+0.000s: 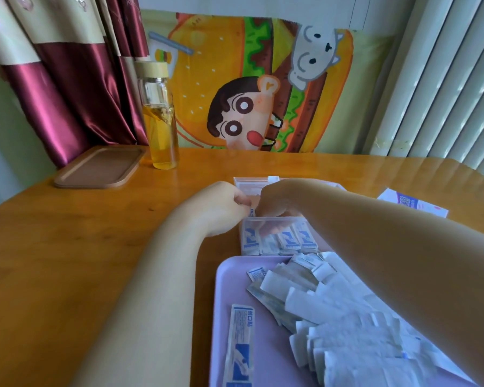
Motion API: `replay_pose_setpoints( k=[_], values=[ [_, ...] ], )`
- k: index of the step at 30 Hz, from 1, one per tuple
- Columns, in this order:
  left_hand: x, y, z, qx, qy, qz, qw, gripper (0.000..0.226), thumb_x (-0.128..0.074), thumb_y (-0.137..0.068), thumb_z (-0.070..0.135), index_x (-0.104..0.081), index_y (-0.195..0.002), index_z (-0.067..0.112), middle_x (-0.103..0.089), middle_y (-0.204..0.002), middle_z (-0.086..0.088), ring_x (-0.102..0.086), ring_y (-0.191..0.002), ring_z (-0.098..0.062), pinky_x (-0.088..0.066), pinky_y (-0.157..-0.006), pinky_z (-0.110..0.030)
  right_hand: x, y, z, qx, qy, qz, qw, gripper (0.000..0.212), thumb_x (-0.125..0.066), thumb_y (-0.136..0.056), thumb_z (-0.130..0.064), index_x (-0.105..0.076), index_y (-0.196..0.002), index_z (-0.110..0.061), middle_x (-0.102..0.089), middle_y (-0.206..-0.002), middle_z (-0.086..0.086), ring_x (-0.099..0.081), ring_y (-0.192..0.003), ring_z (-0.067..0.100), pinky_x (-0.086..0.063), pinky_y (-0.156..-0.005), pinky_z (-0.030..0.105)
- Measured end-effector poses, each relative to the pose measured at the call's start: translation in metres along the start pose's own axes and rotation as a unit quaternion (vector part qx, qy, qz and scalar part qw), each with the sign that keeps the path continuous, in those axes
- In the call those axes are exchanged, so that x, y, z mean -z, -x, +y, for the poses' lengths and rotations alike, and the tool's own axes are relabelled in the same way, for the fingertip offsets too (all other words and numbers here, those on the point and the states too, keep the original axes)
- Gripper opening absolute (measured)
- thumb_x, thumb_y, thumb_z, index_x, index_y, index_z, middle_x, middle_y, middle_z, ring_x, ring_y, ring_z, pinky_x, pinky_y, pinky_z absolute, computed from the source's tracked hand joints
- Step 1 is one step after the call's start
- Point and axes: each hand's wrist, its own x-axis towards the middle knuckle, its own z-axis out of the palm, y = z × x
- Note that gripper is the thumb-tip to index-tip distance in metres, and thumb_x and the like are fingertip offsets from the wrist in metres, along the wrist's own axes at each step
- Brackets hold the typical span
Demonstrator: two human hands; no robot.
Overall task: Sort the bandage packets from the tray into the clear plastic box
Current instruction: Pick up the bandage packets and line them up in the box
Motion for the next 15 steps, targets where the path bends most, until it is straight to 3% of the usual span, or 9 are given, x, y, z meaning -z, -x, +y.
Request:
replay_pose_setpoints(
  k=[1,3,6,7,9,12,13,15],
  values=[
    [0.0003,0.0001,0.0005,0.001,0.001,-0.002,1.000,0.026,-0.048,-0.096,0.024,-0.067,-0.114,0.023,-0.060,-0.107,0.005,-0.057,-0.093,-0.017,-0.050,-0.079,-0.030,-0.0014,-0.0003,-0.0002,-0.004,-0.004,-0.004,1.000,0.046,-0.065,-0.087,-0.016,-0.049,-0.128,-0.007,-0.061,-0.097,0.005,-0.063,-0.093,0.018,-0.051,-0.083,0.023],
    [0.0009,0.0007,0.0008,-0.001,0.003,-0.003,1.000,0.025,-0.048,-0.096,0.025,-0.069,-0.110,0.022,-0.065,-0.107,0.001,-0.059,-0.092,-0.018,-0.052,-0.080,-0.034,-0.0037,0.0008,-0.0026,0.008,-0.005,0.006,1.000,0.048,-0.066,-0.086,-0.013,-0.048,-0.129,-0.006,-0.058,-0.094,0.004,-0.062,-0.081,0.016,-0.052,-0.071,0.020],
    [0.0014,0.0018,0.0006,0.000,0.003,-0.007,1.000,0.024,-0.048,-0.096,0.028,-0.069,-0.106,0.023,-0.066,-0.102,0.000,-0.059,-0.085,-0.016,-0.050,-0.073,-0.030,-0.0040,0.0025,-0.0052,0.026,0.051,0.032,0.998,0.056,-0.067,-0.086,-0.019,-0.044,-0.136,-0.011,-0.054,-0.101,0.003,-0.059,-0.092,0.015,-0.046,-0.082,0.020],
    [0.0014,0.0020,0.0003,0.001,0.002,-0.010,1.000,0.024,-0.048,-0.096,0.029,-0.069,-0.106,0.023,-0.066,-0.102,0.000,-0.059,-0.086,-0.016,-0.050,-0.074,-0.031,-0.0032,0.0031,-0.0058,0.015,0.045,0.023,0.999,0.051,-0.067,-0.086,-0.020,-0.047,-0.132,-0.011,-0.057,-0.095,0.001,-0.060,-0.085,0.012,-0.046,-0.075,0.016],
    [0.0009,0.0015,-0.0003,0.001,0.003,-0.012,1.000,0.026,-0.048,-0.096,0.031,-0.070,-0.106,0.022,-0.066,-0.101,0.000,-0.060,-0.090,-0.018,-0.052,-0.078,-0.034,-0.0032,0.0025,-0.0055,0.010,0.073,0.016,0.997,0.040,-0.066,-0.086,-0.020,-0.053,-0.123,-0.009,-0.056,-0.078,-0.002,-0.058,-0.074,0.011,-0.046,-0.068,0.016],
    [0.0011,0.0021,-0.0003,0.000,0.002,-0.014,1.000,0.026,-0.048,-0.096,0.033,-0.070,-0.106,0.023,-0.066,-0.098,0.001,-0.060,-0.089,-0.018,-0.051,-0.075,-0.032,-0.0031,-0.0019,-0.0048,0.033,0.143,0.049,0.988,0.025,-0.066,-0.085,-0.023,-0.059,-0.104,-0.008,-0.053,-0.084,0.002,-0.051,-0.088,0.020,-0.043,-0.084,0.030],
    [0.0013,0.0020,0.0000,-0.001,0.000,-0.015,1.000,0.026,-0.048,-0.096,0.033,-0.070,-0.106,0.023,-0.066,-0.098,0.001,-0.060,-0.089,-0.018,-0.052,-0.075,-0.032,-0.0039,-0.0016,-0.0058,0.033,0.172,0.049,0.983,0.020,-0.065,-0.086,-0.026,-0.057,-0.088,-0.008,-0.050,-0.083,0.002,-0.049,-0.087,0.021,-0.040,-0.083,0.031],
    [0.0016,0.0022,0.0005,-0.004,-0.007,-0.016,1.000,0.026,-0.048,-0.096,0.032,-0.070,-0.107,0.023,-0.066,-0.099,0.000,-0.060,-0.090,-0.019,-0.052,-0.075,-0.033,-0.0045,-0.0020,-0.0065,0.020,0.229,0.034,0.973,0.030,-0.063,-0.086,-0.029,-0.045,-0.068,-0.013,-0.042,-0.075,0.000,-0.046,-0.081,0.020,-0.034,-0.080,0.032]
  ],
)
